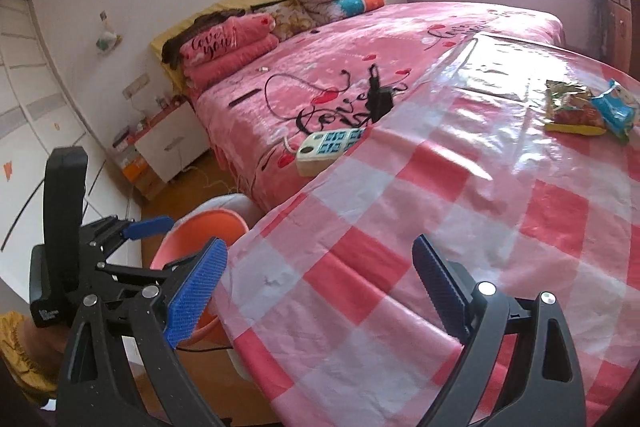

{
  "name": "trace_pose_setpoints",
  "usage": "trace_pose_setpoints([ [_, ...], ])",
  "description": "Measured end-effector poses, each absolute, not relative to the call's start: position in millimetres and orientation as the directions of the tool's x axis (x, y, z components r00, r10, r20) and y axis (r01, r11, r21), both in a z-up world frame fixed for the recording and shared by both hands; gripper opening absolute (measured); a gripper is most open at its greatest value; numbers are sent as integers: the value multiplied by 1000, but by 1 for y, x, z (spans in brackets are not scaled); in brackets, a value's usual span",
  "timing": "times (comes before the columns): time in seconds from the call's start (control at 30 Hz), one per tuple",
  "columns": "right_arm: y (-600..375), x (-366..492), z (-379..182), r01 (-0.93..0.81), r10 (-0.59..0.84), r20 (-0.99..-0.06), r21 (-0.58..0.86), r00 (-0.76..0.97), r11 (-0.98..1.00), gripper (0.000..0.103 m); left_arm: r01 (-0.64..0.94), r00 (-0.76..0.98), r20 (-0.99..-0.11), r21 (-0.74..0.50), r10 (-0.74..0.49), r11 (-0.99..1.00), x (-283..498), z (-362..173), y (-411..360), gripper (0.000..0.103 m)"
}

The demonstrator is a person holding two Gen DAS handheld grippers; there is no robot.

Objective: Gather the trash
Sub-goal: 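Move both open tools back toward the snack bags on the table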

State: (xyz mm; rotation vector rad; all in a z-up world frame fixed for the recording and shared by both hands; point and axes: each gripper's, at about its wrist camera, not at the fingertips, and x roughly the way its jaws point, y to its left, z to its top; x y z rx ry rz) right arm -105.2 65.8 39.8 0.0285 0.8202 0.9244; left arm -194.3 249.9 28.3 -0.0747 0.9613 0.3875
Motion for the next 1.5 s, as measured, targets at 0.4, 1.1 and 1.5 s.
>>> trace_pose_setpoints([
  [0.4, 26, -85, 49, -652, 721, -574, 382, 388, 655, 94, -276, 524, -802, 160, 288, 948, -169, 37, 213, 87],
  [1.1, -58, -40, 53, -510, 633, -566, 385, 528, 769, 94, -124, 573, -779, 223, 253, 967, -115, 50, 139, 88],
  [1.5, -129, -7, 45, -351, 558, -564, 439, 608, 827, 94, -19, 624, -760, 216, 181, 976, -59, 61, 83, 88],
])
